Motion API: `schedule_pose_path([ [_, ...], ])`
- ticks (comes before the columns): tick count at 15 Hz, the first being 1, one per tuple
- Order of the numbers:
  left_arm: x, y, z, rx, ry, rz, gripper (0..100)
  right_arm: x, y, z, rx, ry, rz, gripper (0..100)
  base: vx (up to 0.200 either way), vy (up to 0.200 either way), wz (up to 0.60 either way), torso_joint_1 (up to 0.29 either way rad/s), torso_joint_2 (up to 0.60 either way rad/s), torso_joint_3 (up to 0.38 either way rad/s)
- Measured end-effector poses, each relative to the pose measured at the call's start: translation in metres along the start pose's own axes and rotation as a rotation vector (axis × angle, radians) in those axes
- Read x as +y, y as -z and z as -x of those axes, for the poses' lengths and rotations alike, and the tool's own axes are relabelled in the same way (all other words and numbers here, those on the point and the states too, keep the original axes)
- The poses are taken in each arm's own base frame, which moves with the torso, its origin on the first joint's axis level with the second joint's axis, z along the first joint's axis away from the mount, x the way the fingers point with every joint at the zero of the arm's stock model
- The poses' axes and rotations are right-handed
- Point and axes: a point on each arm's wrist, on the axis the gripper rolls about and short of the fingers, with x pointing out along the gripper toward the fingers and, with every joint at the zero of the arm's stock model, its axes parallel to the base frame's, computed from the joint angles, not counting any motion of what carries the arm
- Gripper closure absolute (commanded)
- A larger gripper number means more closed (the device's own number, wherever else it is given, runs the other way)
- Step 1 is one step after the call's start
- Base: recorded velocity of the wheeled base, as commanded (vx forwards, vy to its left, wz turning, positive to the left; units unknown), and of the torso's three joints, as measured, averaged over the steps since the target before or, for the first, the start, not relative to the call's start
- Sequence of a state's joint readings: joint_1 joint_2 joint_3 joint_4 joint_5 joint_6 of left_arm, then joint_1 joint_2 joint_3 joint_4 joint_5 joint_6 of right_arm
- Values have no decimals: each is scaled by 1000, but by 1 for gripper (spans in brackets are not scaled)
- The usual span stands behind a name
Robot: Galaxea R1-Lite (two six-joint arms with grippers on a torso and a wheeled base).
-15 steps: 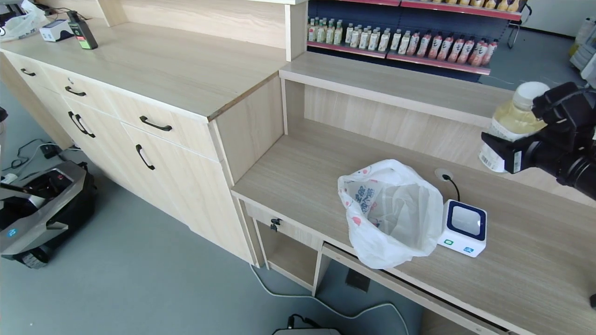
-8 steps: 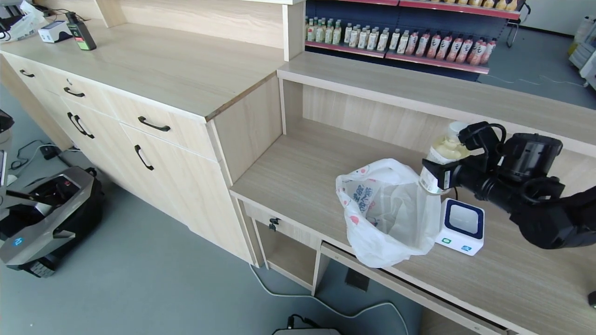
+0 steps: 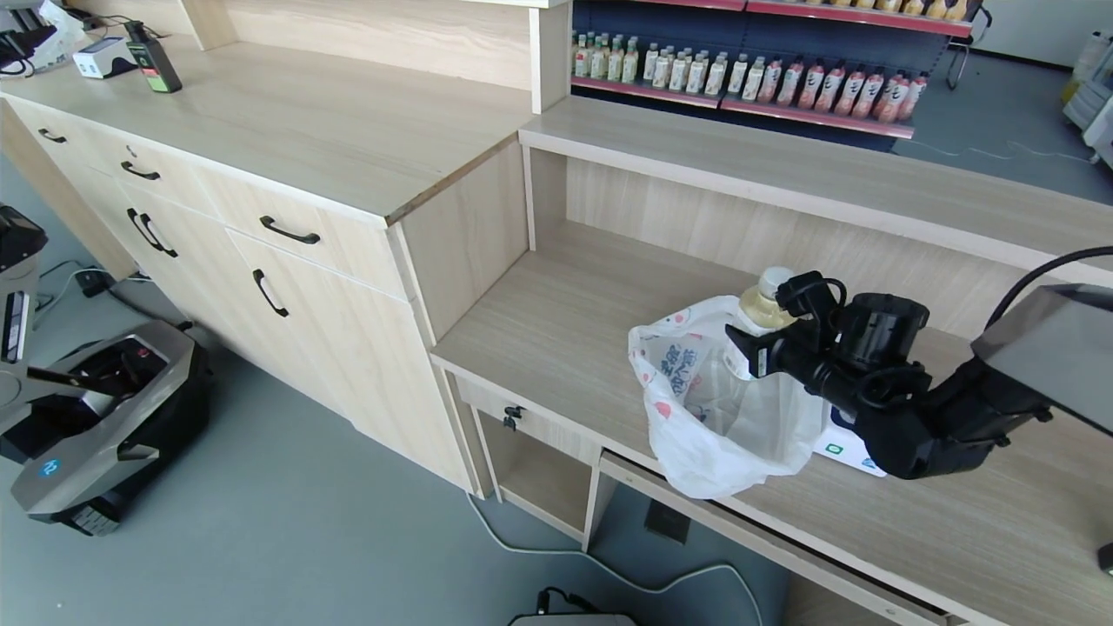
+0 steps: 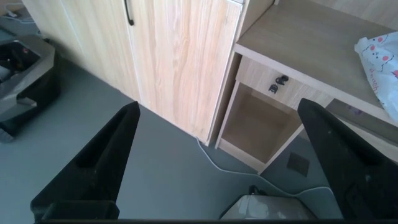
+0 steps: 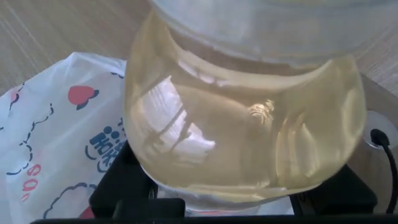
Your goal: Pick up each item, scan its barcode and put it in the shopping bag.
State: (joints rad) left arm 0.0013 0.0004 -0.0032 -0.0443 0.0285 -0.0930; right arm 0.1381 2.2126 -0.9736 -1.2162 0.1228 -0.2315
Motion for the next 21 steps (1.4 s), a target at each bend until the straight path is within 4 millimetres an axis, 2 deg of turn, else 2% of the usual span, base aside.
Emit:
schedule_pose_path([
  [10,0,0,0,0,0,0,0,4,45,-41,-47,11,-44,100,0,0,0,0,0,0],
  [17,0,0,0,0,0,0,0,5,62,-49,-64,19,-34,100,0,0,0,0,0,0],
  [18,0,0,0,0,0,0,0,5,63,-48,-56,18,-35,0,0,0,0,0,0,0],
  [21,0,0,0,0,0,0,0,4,57,-43,-36,15,-54,0,0,0,0,0,0,0],
])
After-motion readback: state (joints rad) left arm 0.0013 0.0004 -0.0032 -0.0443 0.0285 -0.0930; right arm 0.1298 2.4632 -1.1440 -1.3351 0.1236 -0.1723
